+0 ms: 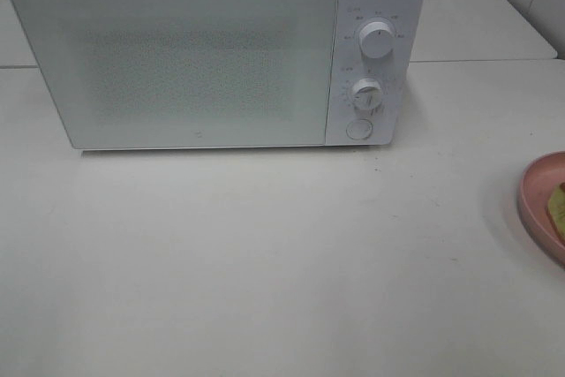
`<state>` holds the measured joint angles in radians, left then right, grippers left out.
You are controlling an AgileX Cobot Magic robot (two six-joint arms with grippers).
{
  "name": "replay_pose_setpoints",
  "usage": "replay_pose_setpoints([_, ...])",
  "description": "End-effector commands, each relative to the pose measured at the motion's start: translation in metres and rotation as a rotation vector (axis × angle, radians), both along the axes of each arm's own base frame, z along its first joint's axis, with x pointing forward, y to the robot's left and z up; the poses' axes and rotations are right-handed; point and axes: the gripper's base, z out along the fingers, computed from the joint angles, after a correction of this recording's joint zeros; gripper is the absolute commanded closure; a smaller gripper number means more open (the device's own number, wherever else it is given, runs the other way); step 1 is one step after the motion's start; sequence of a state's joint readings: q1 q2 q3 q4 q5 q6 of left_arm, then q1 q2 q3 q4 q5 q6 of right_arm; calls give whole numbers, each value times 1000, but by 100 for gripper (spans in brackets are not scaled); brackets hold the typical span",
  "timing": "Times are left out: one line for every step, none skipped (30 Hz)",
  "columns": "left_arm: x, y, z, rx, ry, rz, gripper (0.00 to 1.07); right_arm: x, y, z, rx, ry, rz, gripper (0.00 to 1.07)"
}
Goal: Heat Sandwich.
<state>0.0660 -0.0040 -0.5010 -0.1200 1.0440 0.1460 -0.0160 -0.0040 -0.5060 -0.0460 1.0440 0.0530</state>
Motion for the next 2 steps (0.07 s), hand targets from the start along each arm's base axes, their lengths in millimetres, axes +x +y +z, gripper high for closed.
replay_pose_setpoints([-3,0,0,-3,-37,-9,5,-4,0,0,-6,-30,0,31])
replay_pose_setpoints([-3,0,0,-3,-37,-9,5,-4,0,0,-6,-30,0,31])
